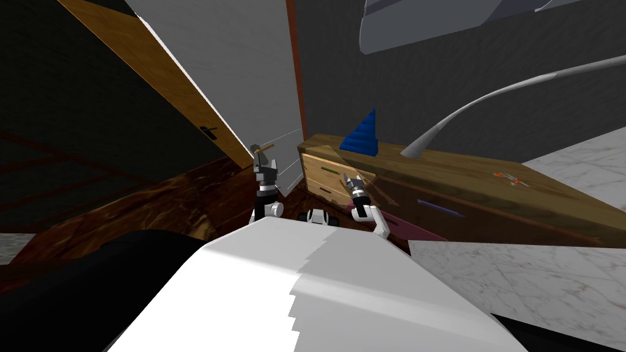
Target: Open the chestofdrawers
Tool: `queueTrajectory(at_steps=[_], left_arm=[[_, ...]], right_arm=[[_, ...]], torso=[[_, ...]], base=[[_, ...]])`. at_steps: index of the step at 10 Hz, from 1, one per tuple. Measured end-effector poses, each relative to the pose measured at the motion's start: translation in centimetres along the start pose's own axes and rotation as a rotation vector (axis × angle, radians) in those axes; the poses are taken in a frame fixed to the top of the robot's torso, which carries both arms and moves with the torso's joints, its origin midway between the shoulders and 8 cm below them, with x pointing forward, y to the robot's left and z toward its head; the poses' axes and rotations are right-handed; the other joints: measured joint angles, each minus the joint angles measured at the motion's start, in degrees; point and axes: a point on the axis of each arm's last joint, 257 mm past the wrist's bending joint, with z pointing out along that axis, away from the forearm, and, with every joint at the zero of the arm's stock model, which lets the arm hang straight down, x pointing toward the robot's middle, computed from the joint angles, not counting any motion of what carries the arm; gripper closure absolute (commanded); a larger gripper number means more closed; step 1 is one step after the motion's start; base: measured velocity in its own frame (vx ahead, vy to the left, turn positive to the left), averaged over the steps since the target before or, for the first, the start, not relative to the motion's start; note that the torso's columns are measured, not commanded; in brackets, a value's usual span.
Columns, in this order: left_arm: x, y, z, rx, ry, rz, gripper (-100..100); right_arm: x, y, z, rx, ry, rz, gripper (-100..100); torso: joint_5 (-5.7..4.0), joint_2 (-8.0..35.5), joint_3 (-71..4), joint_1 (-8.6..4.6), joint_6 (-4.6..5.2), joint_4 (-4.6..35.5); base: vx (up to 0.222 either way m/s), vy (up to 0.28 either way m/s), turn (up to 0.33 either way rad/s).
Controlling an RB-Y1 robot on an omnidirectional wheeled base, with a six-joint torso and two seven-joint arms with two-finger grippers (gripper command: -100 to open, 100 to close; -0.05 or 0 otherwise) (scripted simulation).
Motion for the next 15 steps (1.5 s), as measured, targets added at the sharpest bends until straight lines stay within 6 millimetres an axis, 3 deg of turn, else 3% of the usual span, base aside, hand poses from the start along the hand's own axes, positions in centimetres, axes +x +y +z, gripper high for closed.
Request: queueTrajectory(at_steps=[8,15], left_arm=[[0.0,0.0,0.0,0.000,0.000,0.000,0],[0.0,0.0,0.0,0.000,0.000,0.000,0]], right_arm=[[5.2,-2.2,1.0,0.075,0.130,-0.338,-100],[8.5,-4.5,1.5,0.129,0.224,-0.633,-100]], torso=[[0.00,-0.01,0.00,-0.01,0.00,0.00],[0.00,0.02,0.00,-0.05,0.00,0.00]], base=[[0.034,0.082,-0.020],[0.025,0.081,-0.020]])
